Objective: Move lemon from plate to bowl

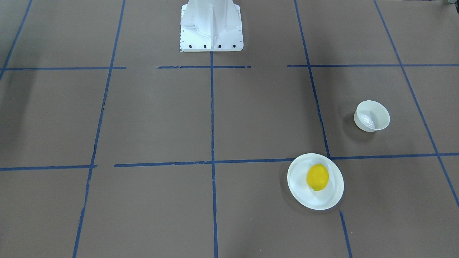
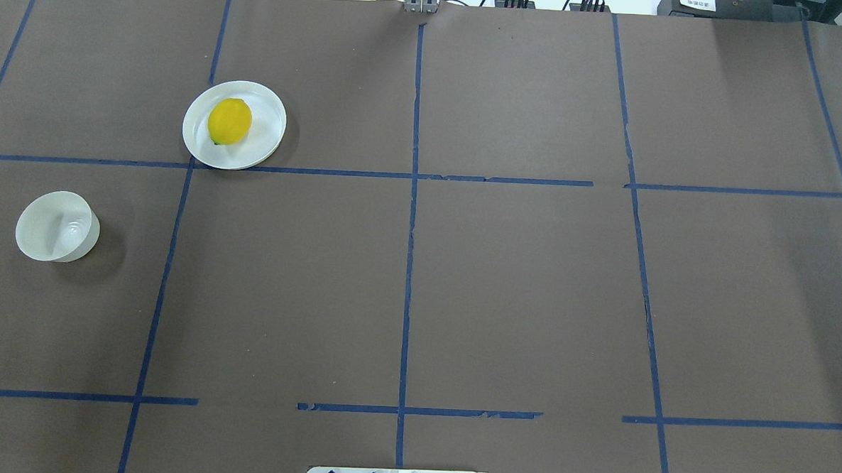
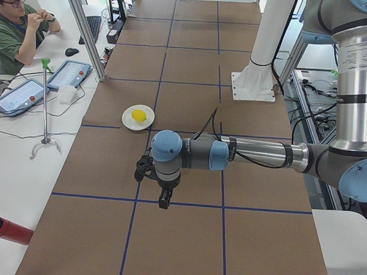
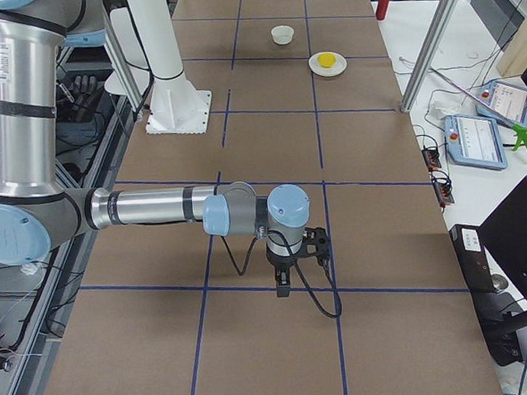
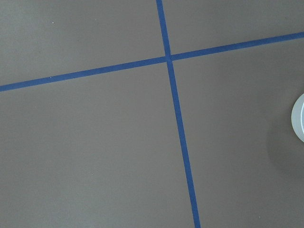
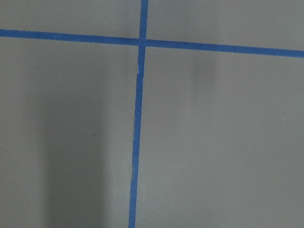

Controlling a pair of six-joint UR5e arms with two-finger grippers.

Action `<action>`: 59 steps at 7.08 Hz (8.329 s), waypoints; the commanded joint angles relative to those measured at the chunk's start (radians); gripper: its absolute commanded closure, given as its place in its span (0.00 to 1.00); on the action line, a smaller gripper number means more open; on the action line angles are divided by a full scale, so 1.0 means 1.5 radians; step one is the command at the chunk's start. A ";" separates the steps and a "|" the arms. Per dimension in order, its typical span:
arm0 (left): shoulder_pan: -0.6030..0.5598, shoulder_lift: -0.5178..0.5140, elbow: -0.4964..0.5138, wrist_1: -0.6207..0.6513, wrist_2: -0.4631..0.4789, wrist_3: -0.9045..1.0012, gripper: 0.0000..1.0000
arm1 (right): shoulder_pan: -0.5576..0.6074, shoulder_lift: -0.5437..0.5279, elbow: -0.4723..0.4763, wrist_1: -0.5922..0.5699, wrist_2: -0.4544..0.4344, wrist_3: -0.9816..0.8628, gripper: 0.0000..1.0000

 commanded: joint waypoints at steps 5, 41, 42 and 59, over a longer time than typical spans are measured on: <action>0.005 -0.008 0.008 -0.165 0.000 -0.008 0.00 | 0.000 0.000 0.000 0.000 0.000 0.000 0.00; 0.332 -0.073 0.047 -0.392 0.114 -0.752 0.70 | 0.000 0.000 0.000 0.000 0.000 0.000 0.00; 0.349 -0.060 0.046 -0.401 0.117 -0.761 0.71 | 0.000 0.000 0.000 0.000 0.000 0.000 0.00; 0.027 -0.039 0.041 -0.110 0.082 -0.080 0.00 | 0.000 0.000 0.000 0.000 0.000 0.000 0.00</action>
